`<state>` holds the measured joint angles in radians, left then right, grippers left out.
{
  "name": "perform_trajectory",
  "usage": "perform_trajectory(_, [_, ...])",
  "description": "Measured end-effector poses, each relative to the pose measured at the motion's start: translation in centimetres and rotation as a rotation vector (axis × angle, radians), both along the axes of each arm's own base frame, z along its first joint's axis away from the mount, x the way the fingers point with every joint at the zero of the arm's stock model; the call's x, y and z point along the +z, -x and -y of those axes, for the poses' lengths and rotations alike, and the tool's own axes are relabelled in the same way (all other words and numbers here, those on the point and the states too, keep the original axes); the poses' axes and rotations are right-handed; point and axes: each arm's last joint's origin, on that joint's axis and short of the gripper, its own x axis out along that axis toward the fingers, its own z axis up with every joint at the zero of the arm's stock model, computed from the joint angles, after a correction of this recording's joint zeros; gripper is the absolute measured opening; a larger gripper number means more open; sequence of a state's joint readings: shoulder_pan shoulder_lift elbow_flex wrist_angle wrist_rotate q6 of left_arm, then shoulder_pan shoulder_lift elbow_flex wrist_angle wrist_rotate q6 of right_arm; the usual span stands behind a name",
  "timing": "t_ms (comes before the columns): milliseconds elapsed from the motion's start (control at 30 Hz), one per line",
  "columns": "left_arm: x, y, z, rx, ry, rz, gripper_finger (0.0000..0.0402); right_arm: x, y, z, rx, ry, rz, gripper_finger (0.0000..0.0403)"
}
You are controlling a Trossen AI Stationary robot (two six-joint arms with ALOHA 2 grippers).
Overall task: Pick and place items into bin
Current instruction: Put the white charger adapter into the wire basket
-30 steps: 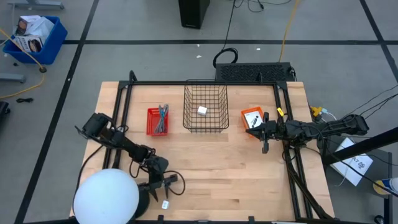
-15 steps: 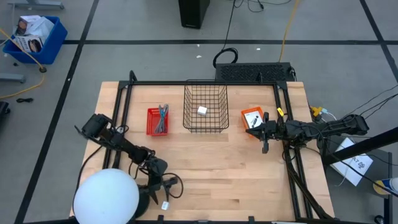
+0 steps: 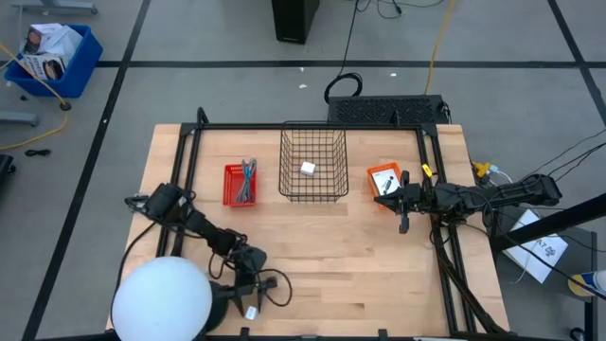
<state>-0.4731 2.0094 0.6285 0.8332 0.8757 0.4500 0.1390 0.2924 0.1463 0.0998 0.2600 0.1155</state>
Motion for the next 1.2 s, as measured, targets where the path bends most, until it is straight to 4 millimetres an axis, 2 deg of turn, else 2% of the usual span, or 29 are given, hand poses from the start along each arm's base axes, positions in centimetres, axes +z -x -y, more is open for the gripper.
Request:
perform_trajectory(233, [0.0,0.6,0.9,-0.051,0.004,0.011,0.0227,0.0,0.0,0.0,0.000,0.000,0.000,0.0000])
perform_trajectory(333, [0.0,0.6,1.0,-0.039,0.001,0.017,0.0197,0.0,0.0,0.0,0.000,0.000,0.000,0.0000])
perform_trajectory(533, [0.1,0.4,1.0,0.006,-0.009,0.016,0.0111,0.0,0.0,0.0,0.000,0.000,0.000,0.0000])
perform_trajectory(667, [0.3,0.1,1.0,0.086,-0.014,0.021,0.0101,0.0,0.0,0.0,0.000,0.000,0.000,0.0000])
perform_trajectory(800, [0.7,-0.7,0.6,0.261,-0.004,0.026,0.0101,0.0,0.0,0.0,0.000,0.000,0.000,0.0000])
perform_trajectory(933, [1.7,-2.3,-0.3,0.479,0.079,-0.024,0.0101,0.0,0.0,0.0,0.000,0.000,0.000,0.0000])
perform_trajectory(1067, [2.7,-4.0,-1.9,0.724,0.191,-0.090,0.0101,0.0,0.0,0.0,0.000,0.000,0.000,0.0000])
perform_trajectory(1200, [3.7,-5.4,-3.9,0.869,0.259,-0.060,0.0103,0.0,0.0,0.0,0.000,0.000,0.000,0.0000])
